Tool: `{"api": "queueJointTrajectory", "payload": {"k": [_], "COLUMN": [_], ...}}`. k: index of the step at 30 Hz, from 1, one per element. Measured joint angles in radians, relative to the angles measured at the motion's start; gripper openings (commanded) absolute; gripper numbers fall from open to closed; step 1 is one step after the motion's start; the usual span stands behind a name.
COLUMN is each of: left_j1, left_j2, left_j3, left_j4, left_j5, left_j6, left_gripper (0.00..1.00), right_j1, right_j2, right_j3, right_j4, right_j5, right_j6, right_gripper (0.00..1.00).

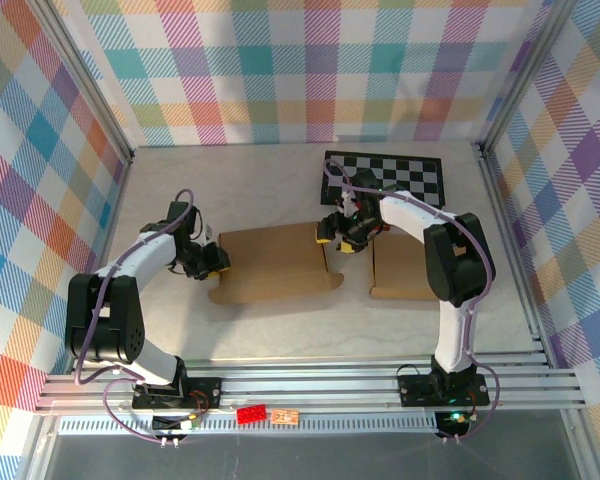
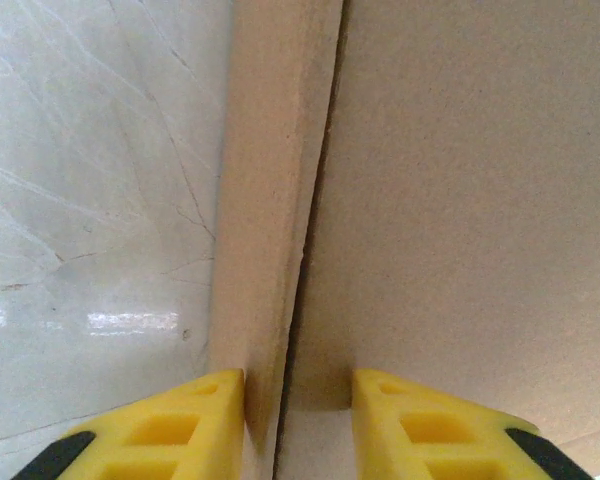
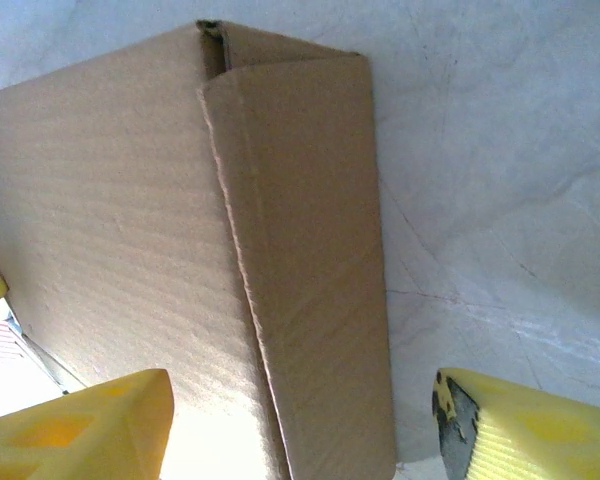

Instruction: Fold the paper box

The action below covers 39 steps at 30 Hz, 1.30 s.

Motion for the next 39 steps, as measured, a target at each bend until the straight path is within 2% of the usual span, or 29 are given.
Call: {"api": "queueJointTrajectory", "payload": {"k": [2,7,15,23,39], "left_j1": [0.002,0.014,0.039,0.122,0.188], "left_j2": [0.000,0.000,-0.012,-0.021,0.001], "left_j3": [-0.001,-0.007,-0.032,-0.075,-0.076], "left_j4": [0.007,0.016,0.042,0.088,0.082], "left_j5": [0.003,0.019,0.050,0.135,0.191], "left_j6": [0.007,0.012,0.018,0.016,0.023], "left_gripper": [0.15,0.12,0.00,0.00,0.00], "right_j1": [0.000,0.000,0.000,0.000,-0.004], "right_j2": [0.000,0.013,0.051,0.055,0.191], "right_j3": [0.000,0.000,0.000,0.000,0.105], "right_j4": [0.003,0.006,0.013,0.064,0.154], "right_j5": [-0.004,-0.038,-0.068,-0.119,-0.267], "right_j6": [-0.006,-0.014,-0.021,-0.029,0.015], "right_gripper": [0.78,0.82,0.88,0.97,0.94]}}
